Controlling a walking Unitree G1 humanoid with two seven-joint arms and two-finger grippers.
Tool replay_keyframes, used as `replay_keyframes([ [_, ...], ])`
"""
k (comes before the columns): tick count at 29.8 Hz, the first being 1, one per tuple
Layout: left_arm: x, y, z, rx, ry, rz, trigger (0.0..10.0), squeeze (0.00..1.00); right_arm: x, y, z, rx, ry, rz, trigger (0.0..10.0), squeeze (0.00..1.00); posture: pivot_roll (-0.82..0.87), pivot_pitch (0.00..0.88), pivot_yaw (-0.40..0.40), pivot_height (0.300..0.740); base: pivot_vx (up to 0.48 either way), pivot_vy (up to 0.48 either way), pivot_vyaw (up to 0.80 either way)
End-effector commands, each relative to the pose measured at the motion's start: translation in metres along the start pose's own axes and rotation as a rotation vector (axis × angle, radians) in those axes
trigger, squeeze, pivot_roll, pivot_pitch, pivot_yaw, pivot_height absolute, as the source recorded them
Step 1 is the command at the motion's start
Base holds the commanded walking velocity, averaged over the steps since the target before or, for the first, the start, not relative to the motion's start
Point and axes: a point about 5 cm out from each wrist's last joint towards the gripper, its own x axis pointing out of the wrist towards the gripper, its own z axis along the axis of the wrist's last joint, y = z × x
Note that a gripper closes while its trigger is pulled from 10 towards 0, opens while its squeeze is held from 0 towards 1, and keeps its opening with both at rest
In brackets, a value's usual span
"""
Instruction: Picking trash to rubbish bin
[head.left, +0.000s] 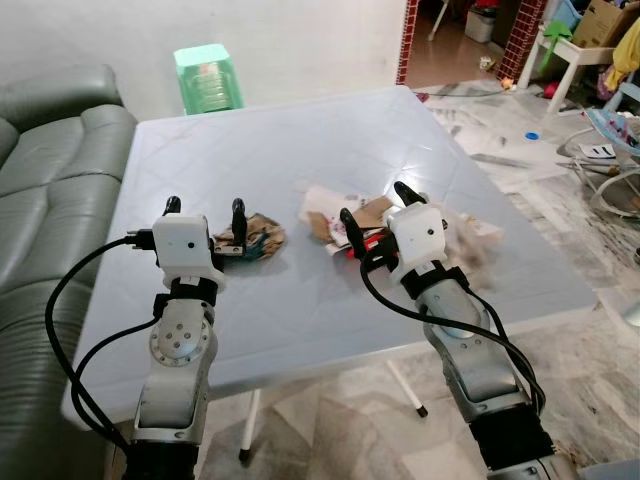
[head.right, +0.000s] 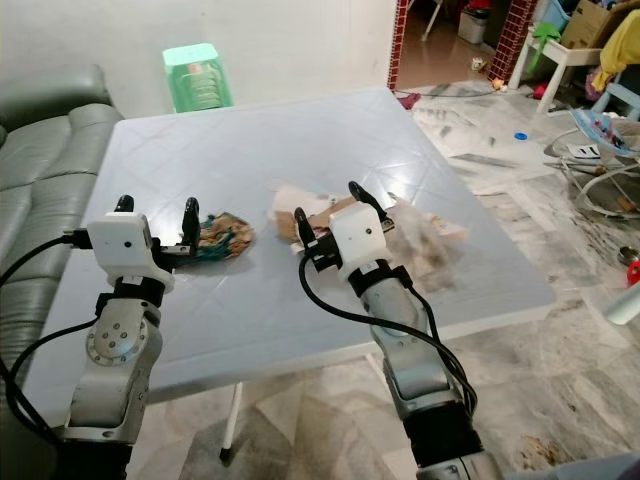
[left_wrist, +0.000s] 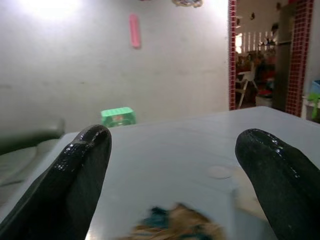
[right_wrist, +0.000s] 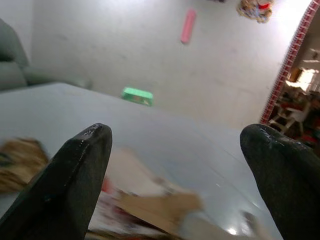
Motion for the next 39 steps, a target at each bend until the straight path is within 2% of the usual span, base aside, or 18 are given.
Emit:
replay_keyframes([
  [1, 0.000, -0.004, -0.001, 0.014, 0.004, -0.023, 10.0, 0.00, 0.000, -0.003, 0.004, 0.001, -0.016, -0.003, 10.0, 0.00, -0.02, 0.027, 0.011, 0.740, 0.000, 0.000, 0.00],
  [6, 0.001, -0.006, -0.007, 0.019, 0.031, -0.031, 10.0, 0.00, 0.000, -0.002, 0.005, 0.001, -0.016, 0.004, 10.0, 0.00, -0.03, 0.029, 0.011, 0.740, 0.000, 0.000, 0.00],
  [13, 0.015, 0.003, -0.016, 0.045, 0.074, -0.015, 10.0, 0.00, -0.004, 0.004, 0.007, 0.055, 0.008, 0.106, 10.0, 0.00, -0.04, 0.032, 0.009, 0.740, 0.000, 0.000, 0.00],
  [16, 0.027, 0.010, -0.025, 0.086, 0.126, -0.006, 10.0, 0.00, -0.013, 0.007, 0.011, 0.066, 0.017, 0.203, 10.0, 0.00, -0.06, 0.033, 0.012, 0.740, 0.000, 0.000, 0.00],
  [18, 0.035, 0.013, -0.027, 0.073, 0.125, -0.007, 10.0, 0.00, -0.020, 0.008, 0.013, 0.067, 0.022, 0.241, 10.0, 0.00, -0.07, 0.036, 0.015, 0.740, 0.000, 0.000, 0.00],
  [19, 0.042, 0.012, -0.030, 0.087, 0.135, -0.022, 10.0, 0.00, -0.024, 0.008, 0.014, 0.065, 0.024, 0.250, 10.0, 0.00, -0.08, 0.038, 0.017, 0.740, 0.000, 0.000, 0.00],
  [22, 0.049, 0.010, -0.035, 0.102, 0.169, -0.041, 10.0, 0.00, -0.027, 0.008, 0.014, 0.074, 0.032, 0.257, 10.0, 0.00, -0.10, 0.040, 0.021, 0.740, 0.000, 0.000, 0.00],
  [24, 0.054, 0.007, -0.043, 0.123, 0.231, -0.059, 10.0, 0.00, -0.029, 0.011, 0.018, 0.085, 0.032, 0.284, 10.0, 0.00, -0.12, 0.045, 0.026, 0.740, 0.000, 0.000, 0.00],
  [27, 0.055, 0.006, -0.045, 0.132, 0.249, -0.071, 10.0, 0.00, -0.029, 0.012, 0.020, 0.088, 0.029, 0.293, 10.0, 0.00, -0.12, 0.045, 0.026, 0.740, 0.000, 0.000, 0.00],
  [29, 0.057, 0.004, -0.052, 0.136, 0.307, -0.098, 10.0, 0.00, -0.032, 0.016, 0.027, 0.101, 0.021, 0.340, 10.0, 0.00, -0.13, 0.050, 0.030, 0.740, 0.000, 0.000, 0.00],
  [31, 0.057, 0.004, -0.052, 0.136, 0.307, -0.098, 10.0, 0.00, -0.032, 0.016, 0.027, 0.101, 0.021, 0.340, 10.0, 0.00, -0.13, 0.050, 0.030, 0.740, 0.000, 0.000, 0.00],
  [33, 0.055, 0.003, -0.064, 0.144, 0.386, -0.124, 10.0, 0.00, -0.038, 0.018, 0.035, 0.117, 0.026, 0.409, 10.0, 0.00, -0.14, 0.054, 0.028, 0.740, 0.000, 0.000, 0.00],
  [34, 0.053, 0.004, -0.068, 0.139, 0.406, -0.123, 3.1, 0.00, -0.041, 0.018, 0.036, 0.120, 0.032, 0.431, 10.0, 0.00, -0.15, 0.055, 0.027, 0.740, 0.000, 0.000, 0.00],
  [35, 0.051, 0.006, -0.074, 0.133, 0.431, -0.130, 0.0, 0.00, -0.045, 0.018, 0.037, 0.127, 0.048, 0.452, 10.0, 0.00, -0.15, 0.055, 0.024, 0.740, 0.000, 0.000, 0.00],
  [39, 0.049, 0.008, -0.080, 0.127, 0.448, -0.121, 0.0, 0.00, -0.047, 0.019, 0.039, 0.150, 0.065, 0.472, 10.0, 0.00, -0.16, 0.055, 0.022, 0.740, 0.000, 0.000, 0.00],
])
